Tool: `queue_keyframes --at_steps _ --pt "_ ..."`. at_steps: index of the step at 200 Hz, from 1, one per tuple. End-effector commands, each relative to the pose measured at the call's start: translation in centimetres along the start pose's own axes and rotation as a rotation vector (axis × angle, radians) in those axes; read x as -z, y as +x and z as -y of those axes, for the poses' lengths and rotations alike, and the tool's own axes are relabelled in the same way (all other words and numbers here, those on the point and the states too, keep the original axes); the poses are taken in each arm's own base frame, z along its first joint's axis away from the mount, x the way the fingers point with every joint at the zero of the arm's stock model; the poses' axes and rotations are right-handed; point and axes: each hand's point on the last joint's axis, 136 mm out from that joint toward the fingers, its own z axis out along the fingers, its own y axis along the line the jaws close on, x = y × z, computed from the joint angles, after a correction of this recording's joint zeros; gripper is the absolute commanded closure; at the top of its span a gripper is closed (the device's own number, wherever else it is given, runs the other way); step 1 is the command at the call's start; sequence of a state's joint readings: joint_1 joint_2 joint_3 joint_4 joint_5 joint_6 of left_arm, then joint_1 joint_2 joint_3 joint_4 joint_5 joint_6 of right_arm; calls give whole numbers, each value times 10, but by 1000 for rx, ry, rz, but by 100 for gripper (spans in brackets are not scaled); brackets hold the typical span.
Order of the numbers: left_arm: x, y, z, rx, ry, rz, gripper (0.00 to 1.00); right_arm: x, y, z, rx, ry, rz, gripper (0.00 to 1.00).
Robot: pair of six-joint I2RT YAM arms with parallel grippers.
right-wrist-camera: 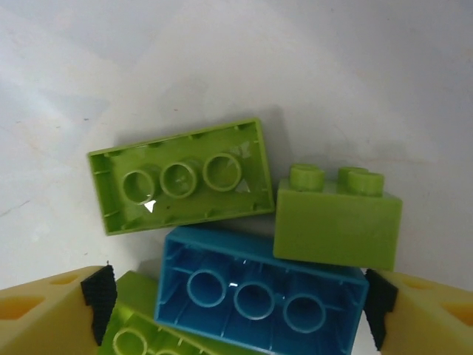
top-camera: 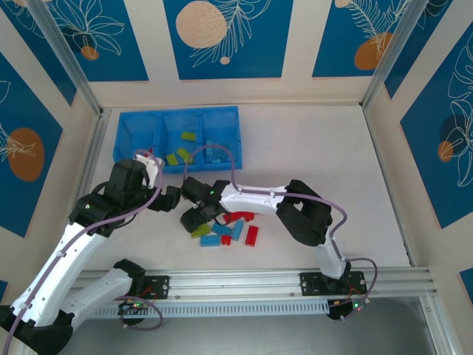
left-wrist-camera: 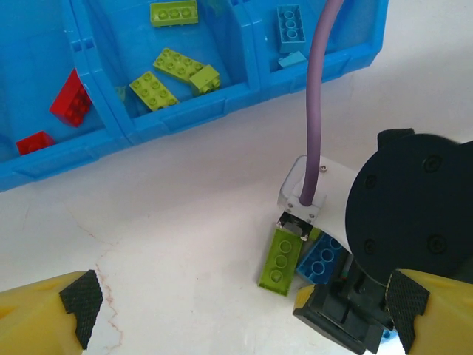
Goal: Sort the legos into containers by color
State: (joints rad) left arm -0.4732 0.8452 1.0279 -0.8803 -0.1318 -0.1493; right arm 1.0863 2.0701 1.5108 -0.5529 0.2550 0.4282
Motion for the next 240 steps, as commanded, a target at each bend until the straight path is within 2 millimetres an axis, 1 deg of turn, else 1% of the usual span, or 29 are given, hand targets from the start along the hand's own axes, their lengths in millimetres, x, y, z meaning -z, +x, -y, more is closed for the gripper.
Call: queue_keyframes --at_steps 1,27,37,43,54,68,79,93,113,118,133,148,161,165,168,170,174,176,182,188,192,200,203,209,226,235,240 --pt "-5 0 -6 -7 -28 16 0 -4 2 10 -24 58 -34 18" --pt "-8 4 -7 0 -32 13 0 -9 6 14 -20 84 -46 18" --pt "-7 3 -8 1 -36 13 0 -10 6 17 -22 95 -46 19" --pt "-8 4 -9 2 -37 12 0 -10 6 18 -25 100 -44 22" --pt "-7 3 -9 5 -35 16 0 -8 5 21 -32 115 -37 31" --pt "-6 3 -8 6 -30 22 0 0 0 22 -44 111 2 42" --pt "-5 4 -7 3 -19 29 0 12 -6 22 -62 85 51 45" --pt "-4 4 -5 1 -6 37 0 32 -14 26 -97 49 120 47" --pt "-4 4 -2 -1 15 42 0 74 -30 37 -129 15 253 47" --pt "-4 4 -1 -2 20 42 0 83 -32 41 -131 14 281 48" --pt "-4 4 0 -3 27 44 0 109 -46 58 -141 32 382 48" --pt "-5 5 0 0 31 43 0 124 -62 81 -160 67 447 48" --pt "-7 6 1 6 40 36 0 127 -80 104 -175 100 473 48" --pt "-7 6 1 7 42 36 0 129 -89 110 -182 105 484 48" --pt "-7 7 1 9 45 34 0 127 -91 115 -182 115 478 48" --pt "-8 7 1 9 46 32 0 131 -97 117 -185 117 490 48" --pt "-9 8 1 11 47 30 0 129 -103 123 -184 129 490 48" --pt "-9 9 1 13 47 27 0 131 -108 125 -182 133 500 48" --pt "-10 10 1 14 46 24 0 126 -117 136 -181 160 504 48" --pt "-10 11 1 15 47 20 0 128 -129 144 -186 178 518 48" --pt "-11 12 0 17 46 17 0 121 -132 151 -190 189 506 48" --pt "-12 13 1 16 48 13 0 119 -147 161 -193 204 511 48" --pt "-12 13 0 19 48 13 0 114 -149 165 -194 210 502 48" --pt "-12 14 0 19 47 10 0 111 -158 172 -200 219 501 47" --pt "-14 15 1 20 52 5 0 102 -175 187 -210 240 492 42" --pt "-14 16 0 20 51 1 0 102 -183 191 -216 241 490 36" --pt "-15 16 0 20 49 -2 0 103 -187 192 -217 240 488 31"
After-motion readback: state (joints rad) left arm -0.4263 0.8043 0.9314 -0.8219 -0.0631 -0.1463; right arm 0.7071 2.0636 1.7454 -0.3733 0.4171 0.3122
